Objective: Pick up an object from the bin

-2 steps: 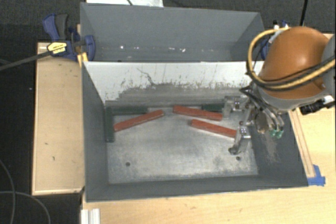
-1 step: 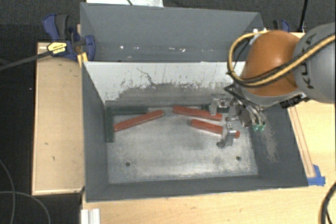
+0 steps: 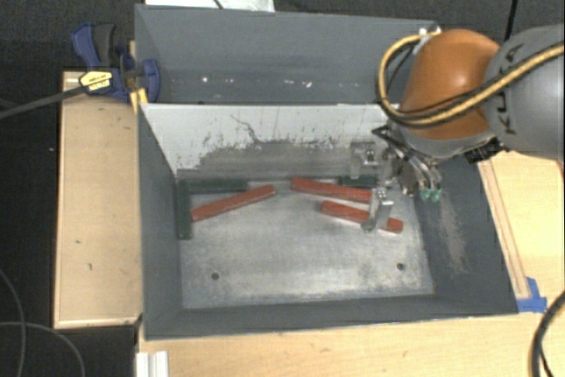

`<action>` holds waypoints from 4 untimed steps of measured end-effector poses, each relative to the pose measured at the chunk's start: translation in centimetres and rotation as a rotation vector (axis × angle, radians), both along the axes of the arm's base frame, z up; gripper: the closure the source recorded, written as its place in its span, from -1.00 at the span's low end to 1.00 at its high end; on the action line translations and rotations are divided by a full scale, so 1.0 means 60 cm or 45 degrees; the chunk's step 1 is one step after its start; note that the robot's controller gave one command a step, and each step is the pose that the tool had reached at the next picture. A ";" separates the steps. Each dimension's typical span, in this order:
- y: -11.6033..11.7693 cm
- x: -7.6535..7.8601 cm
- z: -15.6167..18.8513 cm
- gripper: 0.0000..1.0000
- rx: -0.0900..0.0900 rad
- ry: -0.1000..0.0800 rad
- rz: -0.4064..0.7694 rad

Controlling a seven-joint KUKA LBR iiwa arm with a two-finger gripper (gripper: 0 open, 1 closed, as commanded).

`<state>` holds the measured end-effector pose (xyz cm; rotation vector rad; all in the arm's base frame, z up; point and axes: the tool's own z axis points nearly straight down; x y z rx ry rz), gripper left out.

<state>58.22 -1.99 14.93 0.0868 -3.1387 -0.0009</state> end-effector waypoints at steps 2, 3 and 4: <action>0.023 0.010 -0.125 -1.00 0.000 -0.009 -0.089; 0.038 0.006 -0.127 1.00 0.000 -0.009 -0.697; 0.038 0.006 -0.127 1.00 0.000 -0.009 -0.696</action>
Offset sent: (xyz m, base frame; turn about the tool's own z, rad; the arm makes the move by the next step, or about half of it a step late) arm 0.0045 0.0152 -0.0793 0.0712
